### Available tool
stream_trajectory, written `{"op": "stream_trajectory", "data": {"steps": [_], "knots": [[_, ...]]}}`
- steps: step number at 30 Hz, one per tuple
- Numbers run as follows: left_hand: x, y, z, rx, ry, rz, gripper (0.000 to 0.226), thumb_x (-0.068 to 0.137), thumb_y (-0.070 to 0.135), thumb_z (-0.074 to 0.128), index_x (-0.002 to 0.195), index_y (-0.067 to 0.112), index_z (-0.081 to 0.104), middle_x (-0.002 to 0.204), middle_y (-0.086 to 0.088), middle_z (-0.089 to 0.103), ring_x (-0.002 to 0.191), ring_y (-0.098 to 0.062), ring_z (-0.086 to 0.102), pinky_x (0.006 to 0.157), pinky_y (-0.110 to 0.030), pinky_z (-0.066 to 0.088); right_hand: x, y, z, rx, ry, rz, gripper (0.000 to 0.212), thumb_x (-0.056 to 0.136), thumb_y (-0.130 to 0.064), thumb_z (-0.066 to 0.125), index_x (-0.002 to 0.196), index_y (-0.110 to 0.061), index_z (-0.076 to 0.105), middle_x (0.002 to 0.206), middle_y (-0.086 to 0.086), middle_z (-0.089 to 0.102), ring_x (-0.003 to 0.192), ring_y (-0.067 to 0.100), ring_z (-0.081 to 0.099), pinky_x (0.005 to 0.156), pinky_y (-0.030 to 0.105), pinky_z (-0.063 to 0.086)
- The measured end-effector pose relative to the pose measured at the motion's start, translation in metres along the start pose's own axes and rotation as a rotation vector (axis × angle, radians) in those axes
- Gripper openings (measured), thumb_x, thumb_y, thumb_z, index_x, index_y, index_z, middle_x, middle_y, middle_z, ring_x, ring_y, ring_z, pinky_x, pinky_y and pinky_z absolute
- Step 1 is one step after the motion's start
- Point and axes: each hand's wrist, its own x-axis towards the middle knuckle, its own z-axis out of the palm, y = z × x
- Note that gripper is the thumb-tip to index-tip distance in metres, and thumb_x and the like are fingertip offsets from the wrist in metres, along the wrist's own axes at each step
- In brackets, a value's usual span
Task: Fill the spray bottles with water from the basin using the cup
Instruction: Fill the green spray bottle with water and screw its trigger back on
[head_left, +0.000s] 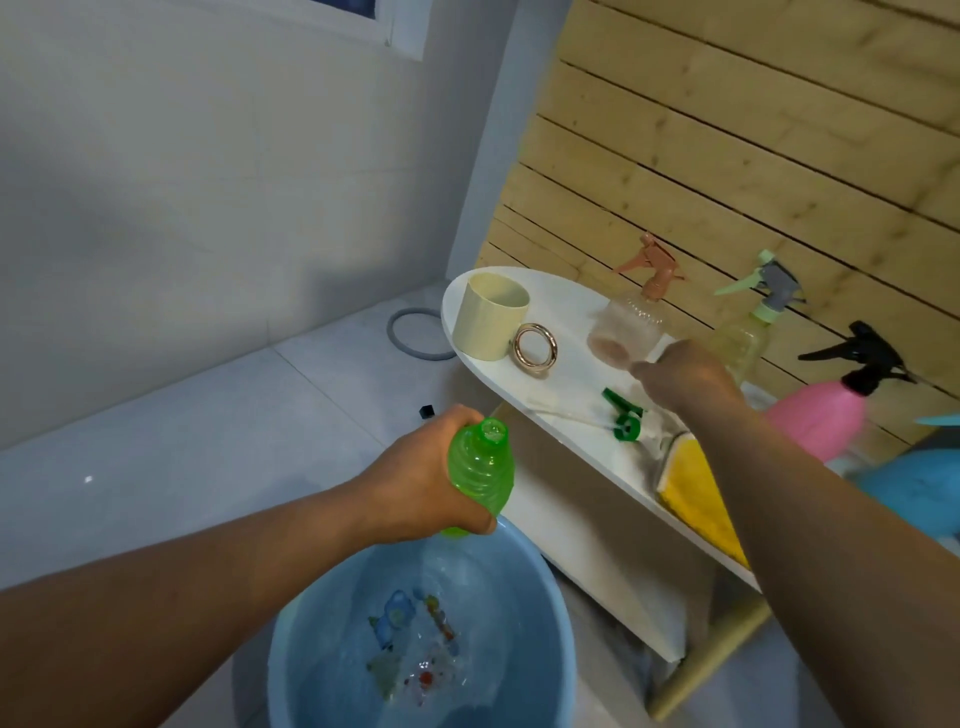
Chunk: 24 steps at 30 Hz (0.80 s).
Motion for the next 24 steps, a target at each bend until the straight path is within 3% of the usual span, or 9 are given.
{"op": "stream_trajectory", "data": {"steps": [2, 6, 8, 10, 14, 19, 24], "knots": [[0.000, 0.002, 0.001, -0.007, 0.005, -0.004, 0.084, 0.058, 0.028, 0.099, 0.123, 0.044, 0.049, 0.112, 0.013, 0.063, 0.101, -0.010, 0.064, 0.082, -0.031, 0.058, -0.005, 0.017, -0.005, -0.055, -0.008, 0.057, 0.048, 0.093, -0.050, 0.061, 0.111, -0.006, 0.061, 0.112, 0.015, 0.065, 0.099, 0.035, 0.061, 0.077, 0.034, 0.041], [0.002, 0.006, 0.003, -0.001, 0.013, -0.018, 0.086, 0.058, 0.029, 0.099, 0.126, 0.042, 0.048, 0.113, 0.012, 0.062, 0.102, -0.012, 0.063, 0.083, -0.032, 0.058, -0.017, 0.025, 0.002, 0.009, -0.102, 0.123, 0.054, 0.087, -0.059, 0.064, 0.072, -0.008, 0.062, 0.064, 0.008, 0.070, 0.064, 0.028, 0.066, 0.067, 0.033, 0.054], [0.003, 0.009, 0.004, -0.003, 0.016, -0.016, 0.087, 0.059, 0.028, 0.099, 0.129, 0.041, 0.048, 0.114, 0.012, 0.062, 0.103, -0.011, 0.062, 0.082, -0.029, 0.057, -0.018, 0.023, 0.012, 0.171, -0.157, 0.175, 0.054, 0.082, -0.058, 0.071, 0.066, -0.008, 0.061, 0.054, 0.010, 0.069, 0.065, 0.032, 0.074, 0.077, 0.042, 0.063], [0.003, 0.011, 0.006, -0.004, 0.021, -0.018, 0.088, 0.060, 0.028, 0.099, 0.130, 0.041, 0.048, 0.116, 0.012, 0.061, 0.103, -0.009, 0.062, 0.083, -0.029, 0.057, -0.017, 0.019, 0.020, 0.261, -0.171, 0.215, 0.051, 0.078, -0.054, 0.076, 0.068, -0.006, 0.061, 0.047, 0.008, 0.064, 0.059, 0.032, 0.072, 0.079, 0.040, 0.063], [0.005, 0.012, 0.008, 0.003, 0.016, -0.025, 0.089, 0.060, 0.029, 0.098, 0.132, 0.041, 0.047, 0.117, 0.013, 0.060, 0.105, -0.009, 0.061, 0.084, -0.029, 0.057, -0.016, 0.009, 0.031, 0.356, -0.189, 0.279, 0.040, 0.078, -0.044, 0.078, 0.073, -0.008, 0.060, 0.054, 0.008, 0.060, 0.052, 0.027, 0.061, 0.057, 0.031, 0.049], [0.005, 0.009, 0.009, 0.029, -0.001, -0.039, 0.091, 0.060, 0.030, 0.099, 0.133, 0.040, 0.046, 0.117, 0.014, 0.058, 0.106, -0.009, 0.059, 0.083, -0.028, 0.056, -0.015, 0.006, 0.037, 0.502, -0.188, 0.338, 0.036, 0.076, -0.037, 0.083, 0.077, -0.011, 0.059, 0.064, 0.006, 0.055, 0.051, 0.020, 0.049, 0.047, 0.026, 0.037], [0.003, 0.004, 0.007, 0.047, -0.012, -0.063, 0.089, 0.059, 0.027, 0.099, 0.131, 0.040, 0.047, 0.116, 0.013, 0.059, 0.104, -0.011, 0.061, 0.084, -0.032, 0.058, -0.025, 0.001, 0.015, 0.754, -0.249, 0.397, 0.035, 0.083, -0.035, 0.081, 0.073, -0.013, 0.055, 0.052, 0.003, 0.043, 0.030, 0.010, 0.028, 0.034, 0.015, 0.025]]}}
